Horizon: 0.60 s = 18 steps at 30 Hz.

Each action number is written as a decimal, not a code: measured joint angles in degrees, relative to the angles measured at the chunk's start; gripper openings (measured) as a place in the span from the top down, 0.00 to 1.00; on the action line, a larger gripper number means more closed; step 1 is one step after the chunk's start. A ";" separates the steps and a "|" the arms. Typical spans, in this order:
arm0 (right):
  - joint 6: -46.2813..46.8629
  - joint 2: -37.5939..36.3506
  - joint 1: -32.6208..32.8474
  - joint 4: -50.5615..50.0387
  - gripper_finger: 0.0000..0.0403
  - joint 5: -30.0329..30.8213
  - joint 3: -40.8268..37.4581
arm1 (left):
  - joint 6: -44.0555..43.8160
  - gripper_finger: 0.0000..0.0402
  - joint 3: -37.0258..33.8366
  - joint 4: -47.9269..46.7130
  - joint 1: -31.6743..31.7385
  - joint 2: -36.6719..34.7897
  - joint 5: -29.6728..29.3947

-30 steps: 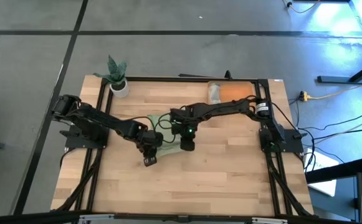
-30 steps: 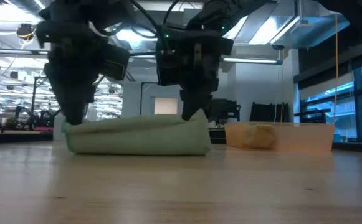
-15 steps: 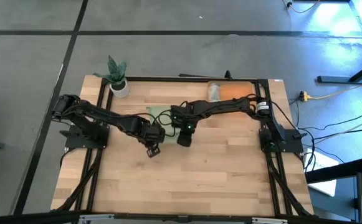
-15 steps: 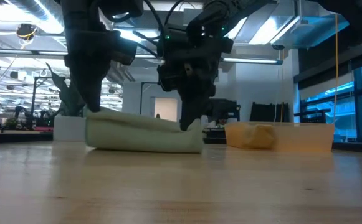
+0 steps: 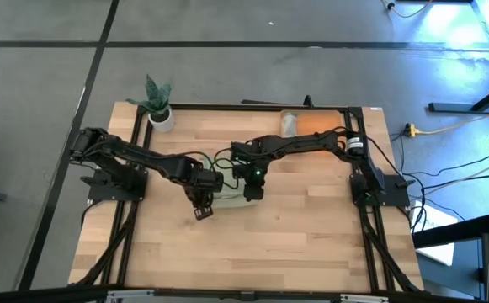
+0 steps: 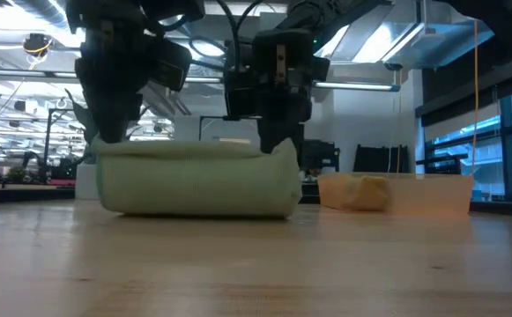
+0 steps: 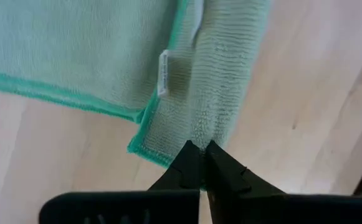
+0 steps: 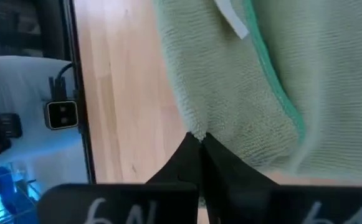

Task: Roll microfiber towels into tight, uniform cylinder then place into a basket
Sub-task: Roll the green microfiber towel

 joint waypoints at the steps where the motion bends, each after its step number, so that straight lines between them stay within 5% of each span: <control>1: 1.07 0.00 0.02 0.02 1.00 0.24 0.00 | 0.49 1.00 -0.01 0.21 0.01 0.00 0.27; 18: 8.65 1.62 -3.48 0.86 0.99 12.23 -0.04 | 2.45 1.00 -0.28 0.95 4.05 4.80 -7.28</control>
